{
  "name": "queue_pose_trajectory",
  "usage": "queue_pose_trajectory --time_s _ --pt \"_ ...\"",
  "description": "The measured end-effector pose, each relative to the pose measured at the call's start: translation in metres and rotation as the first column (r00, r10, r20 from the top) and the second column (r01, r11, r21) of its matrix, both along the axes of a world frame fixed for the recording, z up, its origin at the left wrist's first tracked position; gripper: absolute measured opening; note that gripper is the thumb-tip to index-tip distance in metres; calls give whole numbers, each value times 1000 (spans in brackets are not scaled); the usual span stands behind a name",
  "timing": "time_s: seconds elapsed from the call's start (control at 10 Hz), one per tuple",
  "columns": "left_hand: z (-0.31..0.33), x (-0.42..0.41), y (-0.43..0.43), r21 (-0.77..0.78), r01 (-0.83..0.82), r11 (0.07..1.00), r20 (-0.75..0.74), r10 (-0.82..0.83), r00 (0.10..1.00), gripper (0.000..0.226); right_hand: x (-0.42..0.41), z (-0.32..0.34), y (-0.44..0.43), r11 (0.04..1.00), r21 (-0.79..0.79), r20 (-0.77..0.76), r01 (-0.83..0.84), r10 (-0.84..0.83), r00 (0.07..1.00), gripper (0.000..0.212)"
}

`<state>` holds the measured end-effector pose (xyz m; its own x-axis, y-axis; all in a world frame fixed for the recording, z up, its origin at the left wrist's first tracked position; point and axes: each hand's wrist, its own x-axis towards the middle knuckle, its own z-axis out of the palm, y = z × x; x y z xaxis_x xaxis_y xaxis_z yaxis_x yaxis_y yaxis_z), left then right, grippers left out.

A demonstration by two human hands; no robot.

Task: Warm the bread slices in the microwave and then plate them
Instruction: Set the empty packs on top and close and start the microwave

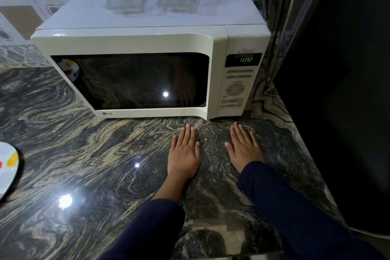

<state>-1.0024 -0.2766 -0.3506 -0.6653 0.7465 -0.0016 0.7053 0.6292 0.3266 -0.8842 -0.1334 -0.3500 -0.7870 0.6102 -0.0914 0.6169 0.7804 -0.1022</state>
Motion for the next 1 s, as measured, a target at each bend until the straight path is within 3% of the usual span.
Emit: queue_pose_trajectory --time_s 0.2,0.3,0.4,0.5,0.6,0.7,0.8,1.0 --pt "-1 0 0 1 -2 1000 -7 2 1000 54 1 1 0 1000 -14 -10 5 -5 1000 64" --pt "-1 0 0 5 -5 1000 -3 5 1000 53 1 0 -1 1000 -28 -46 7 -8 999 78" --pt "0 -1 0 8 -7 1000 -3 7 1000 53 2 2 1 998 -70 -85 -6 0 996 73" --pt "1 -1 0 9 -5 1000 0 5 1000 53 0 5 5 981 -189 -262 42 -91 961 54" --pt "1 -1 0 -7 3 1000 5 -3 1000 54 -8 11 10 938 -312 -406 154 -278 871 44" --pt "2 -2 0 -25 11 1000 5 -11 1000 54 -24 29 17 813 -547 -466 199 -493 735 49" --pt "2 -2 0 -26 11 1000 2 -11 1000 54 -39 46 31 748 -627 -481 217 -592 647 56" --pt "1 -2 0 -22 10 1000 -5 -10 1000 54 -54 69 46 827 -501 -501 253 -516 695 47"
